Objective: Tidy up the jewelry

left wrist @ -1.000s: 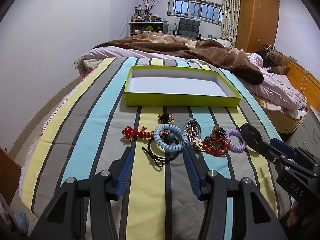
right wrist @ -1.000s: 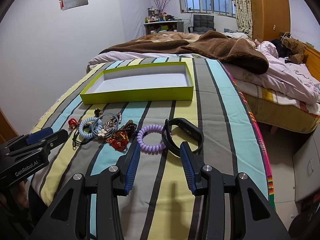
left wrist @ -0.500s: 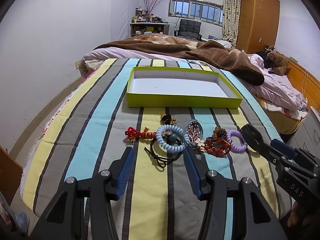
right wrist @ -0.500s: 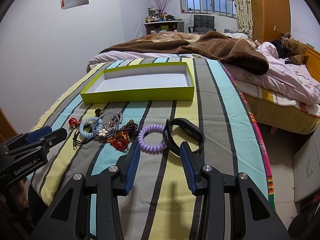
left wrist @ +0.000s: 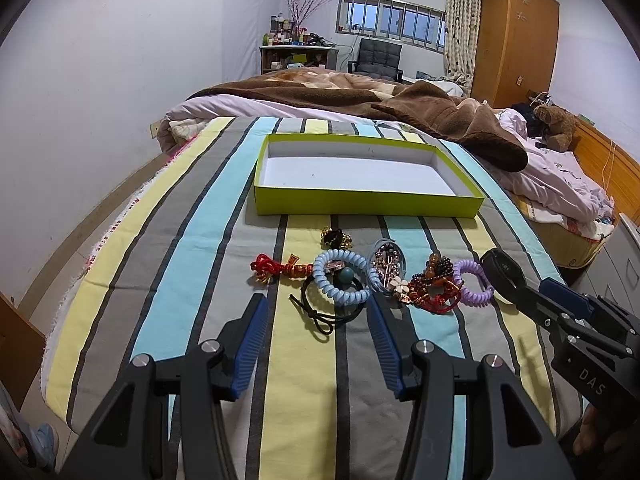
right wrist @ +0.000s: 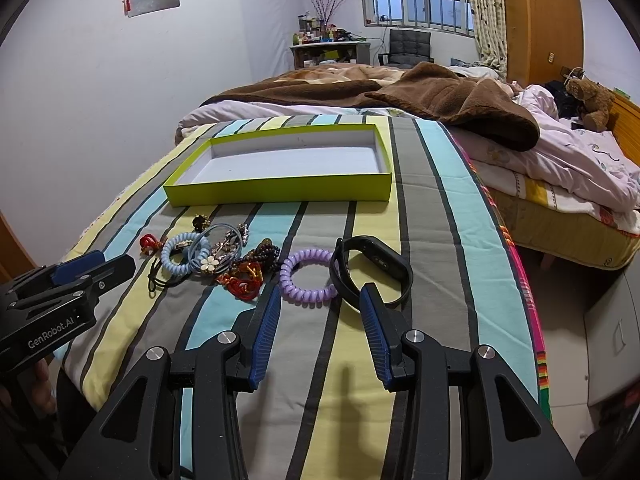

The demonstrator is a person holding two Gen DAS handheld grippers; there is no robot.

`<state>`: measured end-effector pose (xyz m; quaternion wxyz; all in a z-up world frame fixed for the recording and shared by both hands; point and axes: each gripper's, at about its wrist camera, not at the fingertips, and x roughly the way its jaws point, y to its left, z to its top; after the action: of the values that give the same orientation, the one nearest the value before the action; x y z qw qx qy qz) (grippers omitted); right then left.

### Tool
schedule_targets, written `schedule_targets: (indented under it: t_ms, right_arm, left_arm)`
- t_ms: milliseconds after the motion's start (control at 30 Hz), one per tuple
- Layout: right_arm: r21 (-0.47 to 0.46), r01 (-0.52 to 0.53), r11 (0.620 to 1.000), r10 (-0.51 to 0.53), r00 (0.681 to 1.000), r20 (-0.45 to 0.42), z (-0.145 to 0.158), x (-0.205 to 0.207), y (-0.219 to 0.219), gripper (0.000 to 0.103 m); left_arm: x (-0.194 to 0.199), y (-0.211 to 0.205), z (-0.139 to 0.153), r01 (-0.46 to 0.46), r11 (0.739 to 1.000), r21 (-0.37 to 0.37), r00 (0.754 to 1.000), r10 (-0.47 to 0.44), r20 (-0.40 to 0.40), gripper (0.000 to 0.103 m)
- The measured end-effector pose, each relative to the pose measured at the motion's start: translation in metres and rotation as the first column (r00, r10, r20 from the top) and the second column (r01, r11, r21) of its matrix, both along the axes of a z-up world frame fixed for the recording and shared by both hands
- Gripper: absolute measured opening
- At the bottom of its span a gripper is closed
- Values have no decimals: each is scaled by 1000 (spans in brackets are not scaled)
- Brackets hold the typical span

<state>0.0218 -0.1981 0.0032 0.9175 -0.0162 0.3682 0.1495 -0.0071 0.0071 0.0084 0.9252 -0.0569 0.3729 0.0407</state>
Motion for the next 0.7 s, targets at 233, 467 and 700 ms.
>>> schedule_targets:
  t_ms: [233,467,700]
  right_arm:
    - [-1,-3,1000,3,1000,4,1,-1,1,42]
    - [-1,-1,1000,1,1000,8,3,-2,2,42]
    - [-1,1,1000,-1,1000,11,5,-1,1,42]
  left_arm:
    - [-2,1,2,-6,1000,-1,1000,6,4,53]
    - [-2,3,3,-6,1000,0,1000,6,5,53]
    - [-1,5,6,-8,1000,8,1000,8,10,53]
